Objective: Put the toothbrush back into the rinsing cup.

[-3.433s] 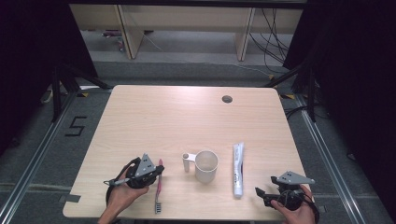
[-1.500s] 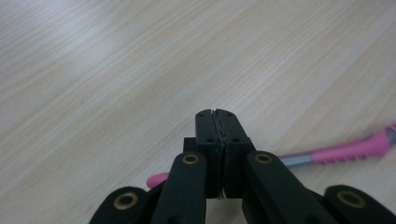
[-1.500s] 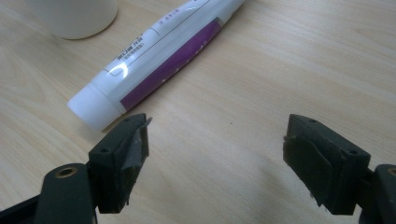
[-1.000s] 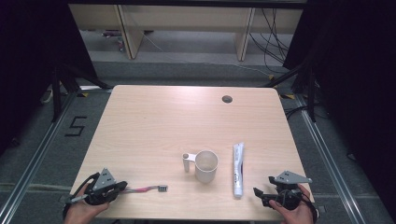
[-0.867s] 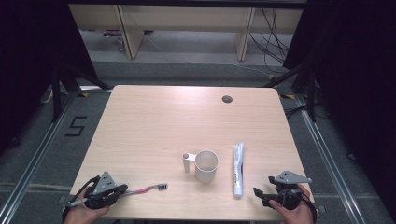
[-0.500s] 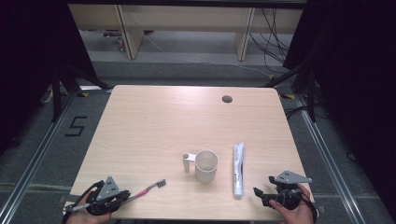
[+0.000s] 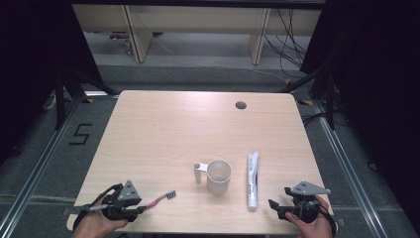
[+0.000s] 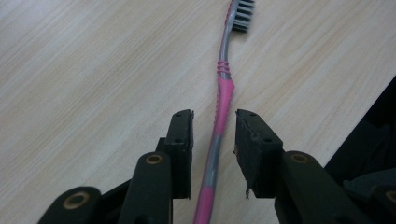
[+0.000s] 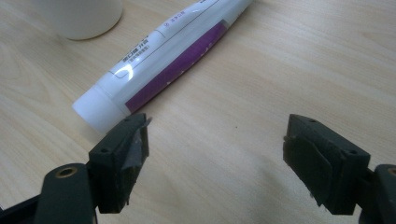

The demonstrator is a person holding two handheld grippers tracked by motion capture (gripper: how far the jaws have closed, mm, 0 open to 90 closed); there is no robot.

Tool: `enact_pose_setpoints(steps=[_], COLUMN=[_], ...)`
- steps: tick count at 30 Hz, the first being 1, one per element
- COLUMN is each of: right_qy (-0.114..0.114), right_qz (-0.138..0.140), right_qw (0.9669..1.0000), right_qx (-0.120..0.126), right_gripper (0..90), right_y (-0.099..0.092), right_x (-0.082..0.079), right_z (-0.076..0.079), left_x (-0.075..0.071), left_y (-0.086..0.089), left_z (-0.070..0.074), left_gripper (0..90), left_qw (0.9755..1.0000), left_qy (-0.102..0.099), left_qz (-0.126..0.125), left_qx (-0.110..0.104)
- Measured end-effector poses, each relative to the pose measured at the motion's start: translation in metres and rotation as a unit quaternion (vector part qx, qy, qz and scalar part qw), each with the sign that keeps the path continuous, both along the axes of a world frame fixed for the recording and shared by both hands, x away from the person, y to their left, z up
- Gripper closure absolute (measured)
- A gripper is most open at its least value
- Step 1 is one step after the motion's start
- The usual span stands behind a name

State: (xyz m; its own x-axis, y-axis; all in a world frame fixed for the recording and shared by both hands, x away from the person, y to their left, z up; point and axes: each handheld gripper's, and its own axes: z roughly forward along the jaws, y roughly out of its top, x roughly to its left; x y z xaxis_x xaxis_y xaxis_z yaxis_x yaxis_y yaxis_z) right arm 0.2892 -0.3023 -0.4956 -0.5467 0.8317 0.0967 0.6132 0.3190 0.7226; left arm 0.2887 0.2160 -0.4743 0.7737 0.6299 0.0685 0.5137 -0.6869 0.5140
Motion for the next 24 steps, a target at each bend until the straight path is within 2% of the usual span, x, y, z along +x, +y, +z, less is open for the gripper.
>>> enact_pose_setpoints(steps=[4, 5, 9, 10, 11, 12, 15, 16, 18, 24], right_qy=[0.0, 0.007, -0.004, -0.012, -0.007, -0.012, -0.011, -0.011, -0.012, -0.012], right_qz=[0.002, 0.001, 0.001, 0.007, 0.01, 0.008, 0.008, 0.009, 0.008, 0.009], right_qw=[1.0, 1.0, 1.0, 0.9998, 0.9999, 0.9998, 0.9998, 0.9998, 0.9998, 0.9998], right_qx=[0.0, 0.003, -0.004, -0.014, -0.009, -0.014, -0.015, -0.015, -0.015, -0.014], right_gripper=[23.2, 23.2, 23.2, 23.2, 23.2, 23.3, 23.3, 23.3, 23.3, 23.3], right_y=[-0.001, 0.0, -0.001, -0.002, -0.001, -0.002, -0.001, -0.001, -0.001, -0.002], right_x=[0.0, 0.0, 0.0, 0.001, 0.001, 0.001, 0.001, 0.001, 0.001, 0.001], right_z=[0.0, 0.0, 0.0, 0.0, 0.0, 0.0, 0.0, 0.0, 0.0, 0.0], left_x=[0.005, 0.006, 0.011, 0.012, 0.013, 0.015, 0.018, 0.018, 0.021, 0.025], left_y=[-0.008, -0.01, -0.017, -0.019, -0.02, -0.021, -0.026, -0.029, -0.031, -0.04], left_z=[-0.001, -0.002, -0.005, -0.005, -0.006, -0.006, -0.009, -0.01, -0.01, -0.008], left_gripper=[66.1, 66.3, 67.1, 67.5, 68.5, 69.0, 71.1, 71.5, 73.2, 79.0], left_qw=[0.9995, 0.9992, 0.9981, 0.9978, 0.9973, 0.9963, 0.9945, 0.9942, 0.993, 0.9888], left_qy=[0.023, 0.028, 0.036, 0.041, 0.044, 0.05, 0.07, 0.076, 0.079, 0.103], left_qz=[-0.005, -0.007, -0.011, -0.01, -0.012, -0.018, -0.019, -0.012, -0.021, -0.018], left_qx=[0.023, 0.029, 0.05, 0.052, 0.057, 0.067, 0.076, 0.076, 0.086, 0.107])
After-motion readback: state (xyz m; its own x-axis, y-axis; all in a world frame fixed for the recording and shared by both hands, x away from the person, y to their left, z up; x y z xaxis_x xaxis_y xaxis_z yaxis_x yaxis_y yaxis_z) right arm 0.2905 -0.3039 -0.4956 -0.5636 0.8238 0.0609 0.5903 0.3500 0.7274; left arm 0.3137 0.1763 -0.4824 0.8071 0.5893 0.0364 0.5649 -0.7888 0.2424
